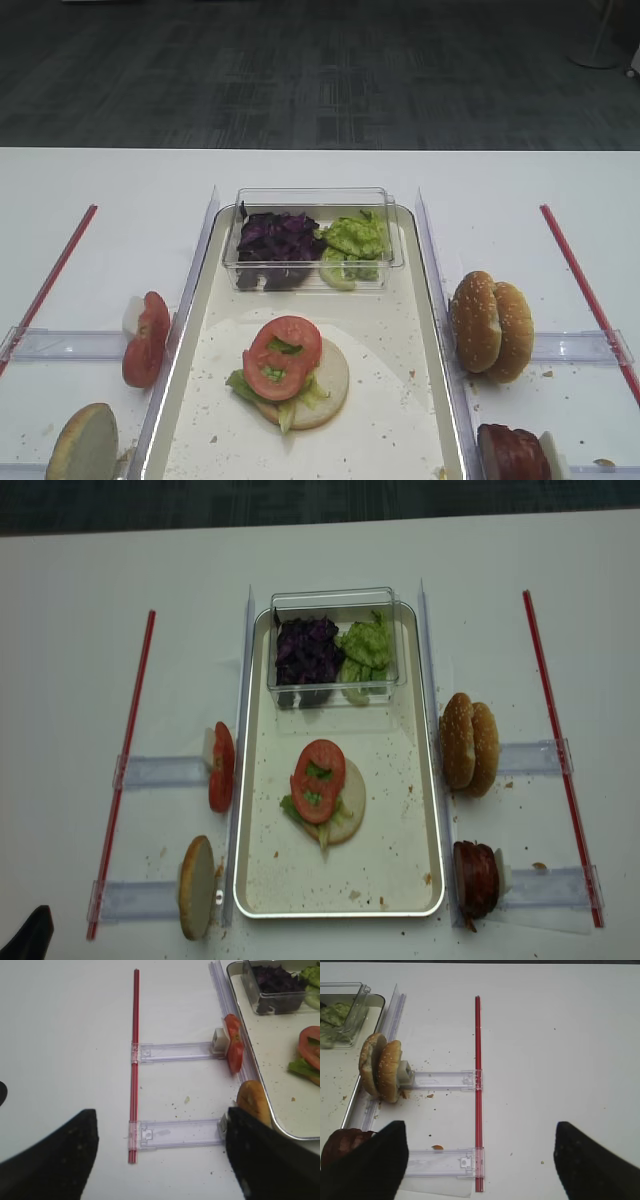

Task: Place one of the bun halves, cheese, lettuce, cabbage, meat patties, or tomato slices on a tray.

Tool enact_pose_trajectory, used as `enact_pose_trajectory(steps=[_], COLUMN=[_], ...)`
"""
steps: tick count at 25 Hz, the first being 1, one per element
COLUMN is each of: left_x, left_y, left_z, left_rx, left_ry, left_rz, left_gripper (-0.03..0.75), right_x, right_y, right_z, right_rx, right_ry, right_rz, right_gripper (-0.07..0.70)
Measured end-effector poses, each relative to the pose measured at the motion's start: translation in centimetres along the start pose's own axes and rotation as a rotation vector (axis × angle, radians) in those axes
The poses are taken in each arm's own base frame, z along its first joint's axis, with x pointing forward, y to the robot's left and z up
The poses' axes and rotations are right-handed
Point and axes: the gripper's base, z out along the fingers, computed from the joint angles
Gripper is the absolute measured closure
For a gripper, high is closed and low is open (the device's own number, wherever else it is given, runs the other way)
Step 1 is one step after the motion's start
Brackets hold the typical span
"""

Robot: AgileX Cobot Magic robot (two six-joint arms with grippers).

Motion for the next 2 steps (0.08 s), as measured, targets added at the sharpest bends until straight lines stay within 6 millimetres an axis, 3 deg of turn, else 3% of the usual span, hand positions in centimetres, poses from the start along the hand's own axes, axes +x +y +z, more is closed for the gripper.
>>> enact_pose_trajectory(steps=[2], left_x=[0.00], left_y=[0.00], left_z=[0.00], left_rx=[0.000], left_ry=[0.000], left_rz=[0.000], left_gripper=[0.224], right_x=[0.00], right_y=[0.00], right_z=[0.00], right_rx=[0.000], right_ry=[0.000], right_rz=[0.000], right_gripper=[0.018])
